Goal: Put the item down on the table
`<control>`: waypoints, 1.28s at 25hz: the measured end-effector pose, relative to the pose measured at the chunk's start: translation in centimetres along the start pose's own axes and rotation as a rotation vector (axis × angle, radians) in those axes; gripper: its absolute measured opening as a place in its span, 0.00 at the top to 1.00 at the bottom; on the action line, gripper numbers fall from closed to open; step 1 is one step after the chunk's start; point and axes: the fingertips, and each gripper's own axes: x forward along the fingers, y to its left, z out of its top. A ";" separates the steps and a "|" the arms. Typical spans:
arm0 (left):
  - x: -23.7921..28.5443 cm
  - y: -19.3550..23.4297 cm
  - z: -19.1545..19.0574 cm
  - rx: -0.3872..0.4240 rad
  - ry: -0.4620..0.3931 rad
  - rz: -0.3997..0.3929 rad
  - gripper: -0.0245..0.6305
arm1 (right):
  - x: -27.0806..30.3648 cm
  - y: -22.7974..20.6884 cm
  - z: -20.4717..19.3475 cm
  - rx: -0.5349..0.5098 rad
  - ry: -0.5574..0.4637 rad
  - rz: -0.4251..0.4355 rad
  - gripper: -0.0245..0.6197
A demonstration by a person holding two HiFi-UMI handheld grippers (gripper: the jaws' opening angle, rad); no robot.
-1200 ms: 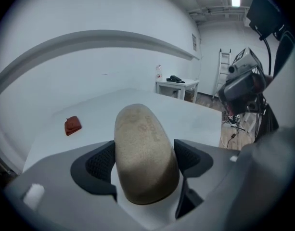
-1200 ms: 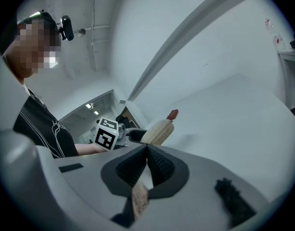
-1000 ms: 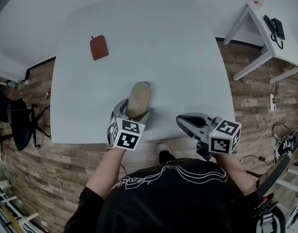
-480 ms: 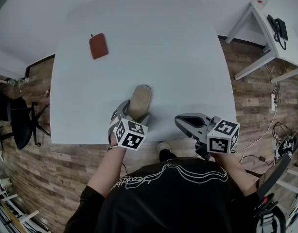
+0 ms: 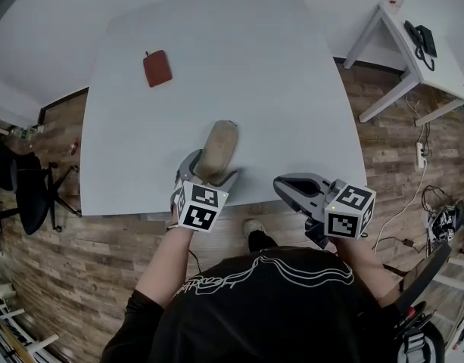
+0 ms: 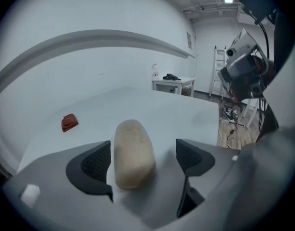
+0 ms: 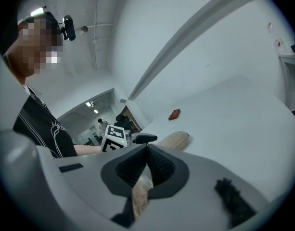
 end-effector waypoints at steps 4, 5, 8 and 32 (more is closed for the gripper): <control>-5.9 -2.0 1.5 -0.130 -0.104 -0.085 0.35 | -1.0 4.1 -0.7 -0.045 -0.027 -0.008 0.95; -6.8 -2.7 2.1 -0.160 -0.123 -0.122 0.37 | -1.2 4.5 -0.6 -0.049 -0.032 -0.008 0.95; -10.6 -4.4 3.8 -0.215 -0.170 -0.214 0.52 | -1.3 6.0 -0.4 -0.055 -0.047 -0.002 0.95; -33.9 -18.1 -0.7 -0.245 -0.373 -0.328 0.95 | -5.9 25.9 -8.4 -0.171 -0.115 0.044 0.95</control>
